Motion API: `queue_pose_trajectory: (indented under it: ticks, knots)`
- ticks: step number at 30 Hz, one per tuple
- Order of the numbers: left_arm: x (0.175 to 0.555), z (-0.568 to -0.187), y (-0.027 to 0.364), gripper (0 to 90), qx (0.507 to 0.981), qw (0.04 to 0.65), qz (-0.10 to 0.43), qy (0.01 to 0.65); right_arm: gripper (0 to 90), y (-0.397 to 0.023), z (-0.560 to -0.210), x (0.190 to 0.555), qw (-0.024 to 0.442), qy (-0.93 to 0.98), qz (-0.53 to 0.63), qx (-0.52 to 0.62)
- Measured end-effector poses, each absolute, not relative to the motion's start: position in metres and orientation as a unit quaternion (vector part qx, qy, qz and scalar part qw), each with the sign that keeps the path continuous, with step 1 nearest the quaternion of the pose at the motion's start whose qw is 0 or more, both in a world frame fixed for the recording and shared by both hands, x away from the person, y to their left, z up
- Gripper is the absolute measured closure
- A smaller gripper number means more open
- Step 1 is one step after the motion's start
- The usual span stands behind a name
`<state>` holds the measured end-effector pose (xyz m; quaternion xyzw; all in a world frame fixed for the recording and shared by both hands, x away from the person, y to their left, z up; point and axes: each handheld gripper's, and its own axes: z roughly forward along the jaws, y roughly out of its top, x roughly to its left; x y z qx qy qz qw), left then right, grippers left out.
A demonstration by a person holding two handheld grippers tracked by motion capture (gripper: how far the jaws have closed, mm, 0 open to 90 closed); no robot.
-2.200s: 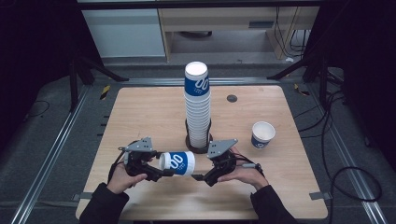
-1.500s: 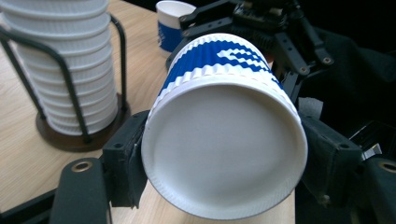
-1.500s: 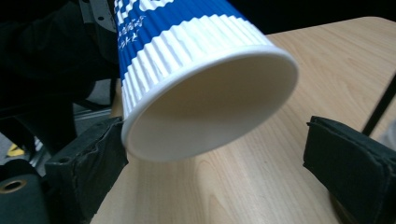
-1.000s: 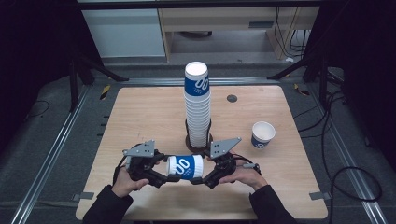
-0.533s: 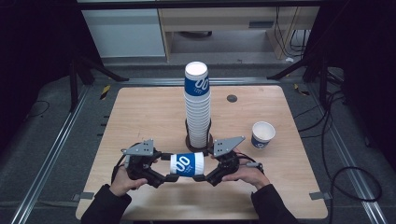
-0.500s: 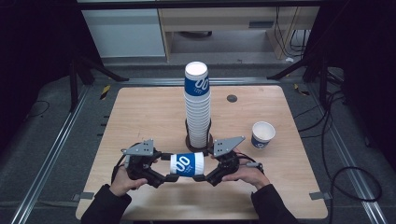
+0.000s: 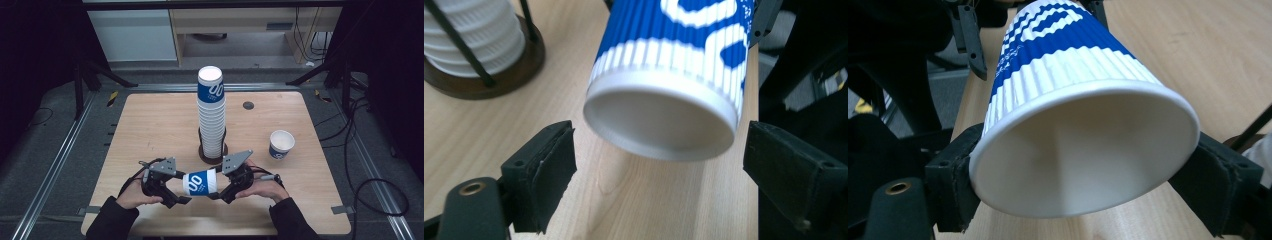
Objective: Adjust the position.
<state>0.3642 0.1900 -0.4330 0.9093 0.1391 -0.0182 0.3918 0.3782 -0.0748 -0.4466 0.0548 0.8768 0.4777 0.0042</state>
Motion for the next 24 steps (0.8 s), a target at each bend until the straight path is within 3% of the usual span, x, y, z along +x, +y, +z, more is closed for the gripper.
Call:
queue_pose_trajectory:
  ticks: [11,15,24]
  knots:
    - [0.358,-0.446,0.172,20.8,0.938,0.329,-0.029,0.103,15.7,-0.057,-0.458,0.37,-0.009,0.901,0.433,0.022]
    - [0.357,-0.448,0.171,27.1,0.939,0.326,-0.033,0.102,15.6,-0.056,-0.46,0.368,-0.01,0.905,0.424,0.017]
    - [0.359,-0.445,0.175,27.3,0.931,0.347,-0.029,0.11,11.7,-0.058,-0.456,0.372,-0.008,0.895,0.446,0.029]
